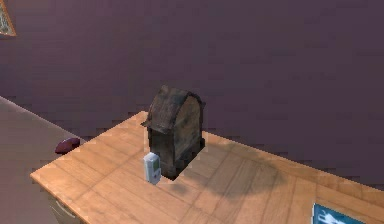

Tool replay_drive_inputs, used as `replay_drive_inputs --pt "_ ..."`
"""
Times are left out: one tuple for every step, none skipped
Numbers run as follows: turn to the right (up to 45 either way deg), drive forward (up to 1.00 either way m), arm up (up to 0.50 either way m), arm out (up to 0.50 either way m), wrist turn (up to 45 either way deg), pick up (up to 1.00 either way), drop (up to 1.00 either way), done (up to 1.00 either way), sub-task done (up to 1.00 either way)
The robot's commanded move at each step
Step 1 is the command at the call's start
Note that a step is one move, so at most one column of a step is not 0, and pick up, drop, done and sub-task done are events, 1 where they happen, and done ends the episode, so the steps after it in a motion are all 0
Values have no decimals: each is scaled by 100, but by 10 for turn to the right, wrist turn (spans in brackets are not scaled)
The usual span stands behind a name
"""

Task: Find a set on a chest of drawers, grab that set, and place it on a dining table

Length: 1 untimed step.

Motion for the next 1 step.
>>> replay_drive_inputs --pt "0 0 0 42 0 0 0 0 0"
